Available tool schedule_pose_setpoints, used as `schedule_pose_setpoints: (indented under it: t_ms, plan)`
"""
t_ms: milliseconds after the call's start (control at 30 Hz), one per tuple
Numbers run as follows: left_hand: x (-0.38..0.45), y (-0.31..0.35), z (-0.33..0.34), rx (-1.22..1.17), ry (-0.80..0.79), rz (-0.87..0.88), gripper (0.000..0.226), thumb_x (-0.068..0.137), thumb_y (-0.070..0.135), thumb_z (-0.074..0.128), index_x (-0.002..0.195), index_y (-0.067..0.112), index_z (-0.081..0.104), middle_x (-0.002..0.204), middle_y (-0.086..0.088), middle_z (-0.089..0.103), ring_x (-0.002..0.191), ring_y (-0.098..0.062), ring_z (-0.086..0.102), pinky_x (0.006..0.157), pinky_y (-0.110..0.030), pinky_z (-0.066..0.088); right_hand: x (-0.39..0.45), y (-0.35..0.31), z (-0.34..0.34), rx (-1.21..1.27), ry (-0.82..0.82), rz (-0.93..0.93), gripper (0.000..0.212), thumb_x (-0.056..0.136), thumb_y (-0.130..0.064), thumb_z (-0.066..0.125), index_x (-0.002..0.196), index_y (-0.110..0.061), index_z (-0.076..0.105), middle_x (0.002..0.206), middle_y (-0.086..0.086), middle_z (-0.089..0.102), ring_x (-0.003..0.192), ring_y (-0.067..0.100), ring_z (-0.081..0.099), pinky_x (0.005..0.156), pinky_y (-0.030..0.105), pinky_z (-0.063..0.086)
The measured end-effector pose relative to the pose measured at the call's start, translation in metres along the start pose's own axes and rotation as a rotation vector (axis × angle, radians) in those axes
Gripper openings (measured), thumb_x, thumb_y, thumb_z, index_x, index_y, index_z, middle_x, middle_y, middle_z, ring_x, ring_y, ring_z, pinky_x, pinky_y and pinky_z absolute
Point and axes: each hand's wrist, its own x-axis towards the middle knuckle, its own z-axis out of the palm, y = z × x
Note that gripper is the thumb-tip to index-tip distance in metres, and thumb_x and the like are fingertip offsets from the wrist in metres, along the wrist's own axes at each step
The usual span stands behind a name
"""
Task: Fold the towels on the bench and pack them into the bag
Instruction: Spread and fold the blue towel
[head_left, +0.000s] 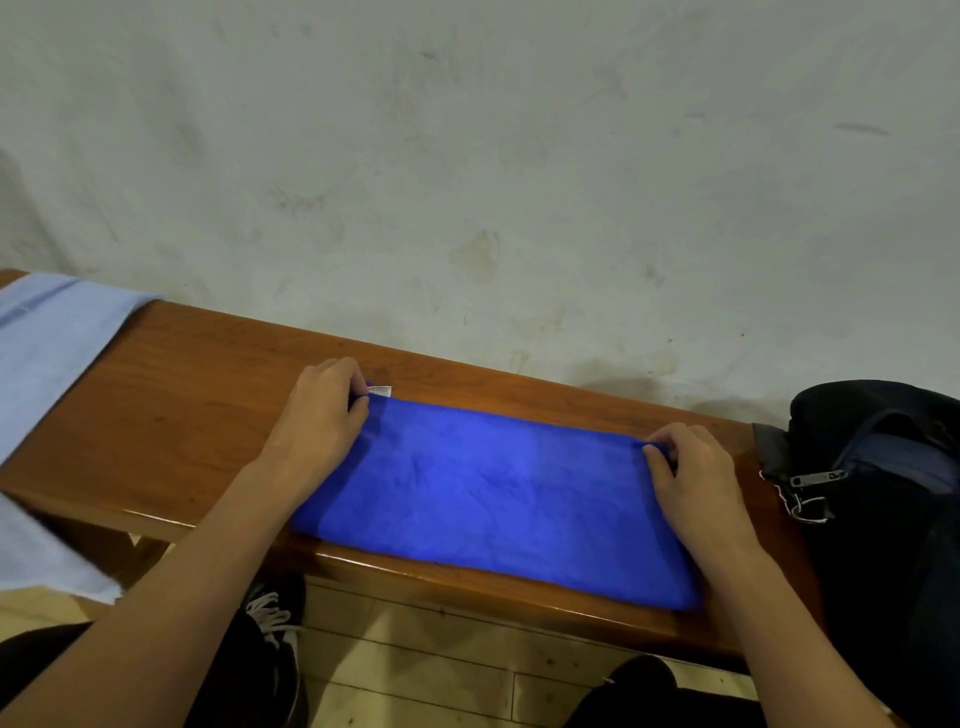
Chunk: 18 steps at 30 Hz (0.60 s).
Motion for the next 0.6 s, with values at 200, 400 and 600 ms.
schedule_pose_setpoints:
  t_ms: [200, 400, 600]
  plan:
    - [-0.003, 0.003, -0.007, -0.113, -0.002, -0.058, 0.017, 0.088, 0.000, 0.066, 0.084, 0.016, 0.061, 0.082, 0.007, 0.060, 0.076, -0.005, 0.057, 0.062, -0.013, 0.042, -0.009, -0.005, -0.007, 0.221, 0.094, 0.024, 0.012, 0.099, -0.016, 0.057, 0.089, -0.022, 0.058, 0.082, -0.009, 0.063, 0.077, 0.006, 0.059, 0.062, 0.024, 0.049]
    - [-0.009, 0.005, -0.019, -0.212, -0.005, -0.102, 0.018, 0.089, 0.001, 0.066, 0.089, 0.017, 0.060, 0.086, 0.014, 0.060, 0.081, 0.000, 0.057, 0.064, -0.010, 0.040, 0.002, -0.001, -0.010, 0.375, 0.146, 0.131, 0.013, 0.087, -0.014, 0.075, 0.078, -0.021, 0.068, 0.080, -0.008, 0.070, 0.081, 0.007, 0.066, 0.077, 0.030, 0.055]
    - [-0.005, 0.003, -0.023, -0.269, 0.019, -0.141, 0.027, 0.086, -0.003, 0.067, 0.079, 0.017, 0.050, 0.085, 0.002, 0.062, 0.086, -0.017, 0.062, 0.071, -0.024, 0.050, 0.005, 0.000, -0.009, 0.538, 0.153, 0.200, 0.008, 0.083, -0.010, 0.078, 0.085, -0.014, 0.071, 0.085, -0.002, 0.072, 0.082, 0.005, 0.068, 0.076, 0.029, 0.057]
